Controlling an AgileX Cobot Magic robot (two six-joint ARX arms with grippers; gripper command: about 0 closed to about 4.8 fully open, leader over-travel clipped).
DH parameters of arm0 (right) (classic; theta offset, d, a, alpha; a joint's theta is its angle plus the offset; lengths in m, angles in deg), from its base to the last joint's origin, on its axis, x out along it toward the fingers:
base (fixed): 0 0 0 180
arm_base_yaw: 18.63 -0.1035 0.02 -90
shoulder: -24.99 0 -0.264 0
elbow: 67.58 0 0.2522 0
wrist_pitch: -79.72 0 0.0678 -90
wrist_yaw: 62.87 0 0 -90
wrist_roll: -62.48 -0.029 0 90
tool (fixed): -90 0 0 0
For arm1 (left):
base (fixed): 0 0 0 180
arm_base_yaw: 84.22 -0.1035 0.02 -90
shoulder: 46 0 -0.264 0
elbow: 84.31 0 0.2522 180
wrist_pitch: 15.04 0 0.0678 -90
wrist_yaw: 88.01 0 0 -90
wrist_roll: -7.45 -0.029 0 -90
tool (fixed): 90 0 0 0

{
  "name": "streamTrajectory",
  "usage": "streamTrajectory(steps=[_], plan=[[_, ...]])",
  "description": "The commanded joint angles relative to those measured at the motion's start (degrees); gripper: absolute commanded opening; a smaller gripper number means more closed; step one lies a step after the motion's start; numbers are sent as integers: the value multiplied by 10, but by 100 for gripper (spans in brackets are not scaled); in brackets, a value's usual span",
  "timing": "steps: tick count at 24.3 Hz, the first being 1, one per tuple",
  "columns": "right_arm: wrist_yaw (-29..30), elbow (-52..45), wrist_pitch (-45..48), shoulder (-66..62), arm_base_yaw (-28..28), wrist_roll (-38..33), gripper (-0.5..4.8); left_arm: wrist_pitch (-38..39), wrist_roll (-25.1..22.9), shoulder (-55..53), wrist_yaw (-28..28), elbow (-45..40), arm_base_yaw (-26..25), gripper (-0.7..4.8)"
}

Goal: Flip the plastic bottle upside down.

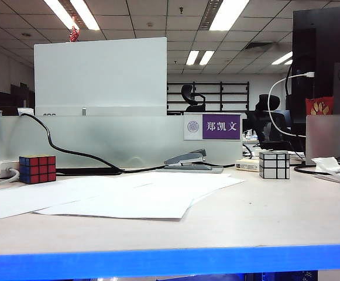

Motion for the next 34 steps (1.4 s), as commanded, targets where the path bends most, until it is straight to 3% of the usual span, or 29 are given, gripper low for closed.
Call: streamTrajectory(steps=[1,24,27,30,34], plan=[[13,3,5,6,-4,-15,-4,-3,0,-1,20,7,1,479],[29,3,20,13,-12,-15,-4,-16,-4,-5,40,21,29,479],[28,3,23,13,-14,-15,-4,-15,-4,-8,49,27,38,458],[26,3,29,13,-15,-15,-4,-13,-4,-11,52,30,41,418],[31,3,29,13,-15,-15,-4,-14,-7,-12,63,31,41,233]])
